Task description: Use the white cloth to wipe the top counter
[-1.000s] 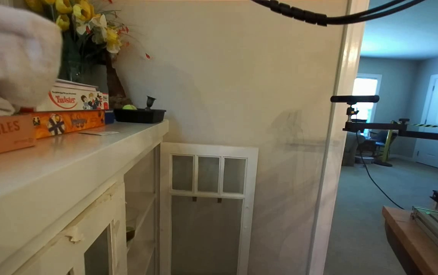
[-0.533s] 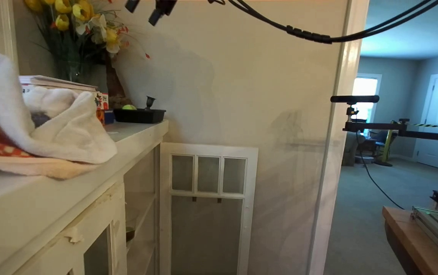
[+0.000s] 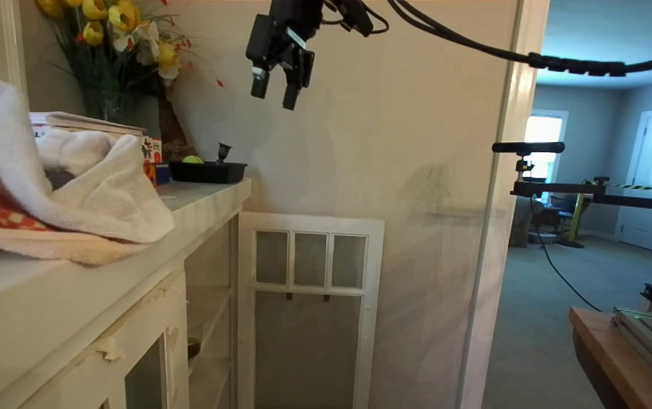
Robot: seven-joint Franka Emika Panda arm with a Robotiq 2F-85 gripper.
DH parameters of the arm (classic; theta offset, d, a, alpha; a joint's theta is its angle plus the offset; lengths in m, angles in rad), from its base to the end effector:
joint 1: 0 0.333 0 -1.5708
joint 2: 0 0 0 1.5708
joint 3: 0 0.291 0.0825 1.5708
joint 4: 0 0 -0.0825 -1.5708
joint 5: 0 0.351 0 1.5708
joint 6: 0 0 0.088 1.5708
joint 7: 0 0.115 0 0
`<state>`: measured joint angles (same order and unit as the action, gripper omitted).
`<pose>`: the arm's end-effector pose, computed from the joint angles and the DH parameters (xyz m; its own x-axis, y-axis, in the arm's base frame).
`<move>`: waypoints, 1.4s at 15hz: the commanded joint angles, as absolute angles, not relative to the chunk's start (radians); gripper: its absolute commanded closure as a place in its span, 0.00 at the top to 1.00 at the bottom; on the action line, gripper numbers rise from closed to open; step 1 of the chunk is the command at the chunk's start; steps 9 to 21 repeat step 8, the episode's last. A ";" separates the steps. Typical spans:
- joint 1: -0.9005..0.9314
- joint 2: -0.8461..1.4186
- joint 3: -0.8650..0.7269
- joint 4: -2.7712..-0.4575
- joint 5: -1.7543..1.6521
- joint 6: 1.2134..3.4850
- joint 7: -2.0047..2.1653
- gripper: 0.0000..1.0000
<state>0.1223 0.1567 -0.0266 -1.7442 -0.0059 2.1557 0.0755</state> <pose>0.5970 0.0579 0.4828 0.9675 0.0217 0.2521 0.0249 -0.9996 -0.0093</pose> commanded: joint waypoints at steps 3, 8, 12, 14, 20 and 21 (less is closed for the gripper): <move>0.098 0.102 0.033 -1.854 0.131 1.938 0.148 1.00; 0.092 0.135 0.032 -1.831 0.125 1.898 0.147 1.00; 0.092 0.135 0.032 -1.831 0.125 1.898 0.147 1.00; 0.092 0.135 0.032 -1.831 0.125 1.898 0.147 1.00; 0.092 0.135 0.032 -1.831 0.125 1.898 0.147 1.00; 0.092 0.135 0.032 -1.831 0.125 1.898 0.147 1.00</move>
